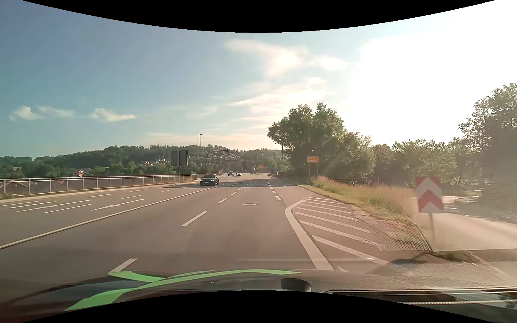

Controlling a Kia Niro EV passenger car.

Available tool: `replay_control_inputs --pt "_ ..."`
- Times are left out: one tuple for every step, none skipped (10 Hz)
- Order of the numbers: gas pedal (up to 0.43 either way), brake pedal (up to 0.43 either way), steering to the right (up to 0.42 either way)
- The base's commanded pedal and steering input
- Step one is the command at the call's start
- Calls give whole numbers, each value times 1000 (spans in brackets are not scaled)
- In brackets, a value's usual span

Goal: Follow the waypoints while adhering to traffic rules and regulations

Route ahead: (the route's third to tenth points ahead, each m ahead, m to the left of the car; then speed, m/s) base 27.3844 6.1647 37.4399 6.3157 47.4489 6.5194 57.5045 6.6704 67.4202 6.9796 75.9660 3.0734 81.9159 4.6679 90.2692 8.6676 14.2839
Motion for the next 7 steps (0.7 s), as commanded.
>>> replay_control_inputs --pt "98 0 12" --pt "98 0 11" --pt "98 0 10" --pt "98 0 10" --pt "98 0 10" --pt "98 0 10" --pt "98 0 10"
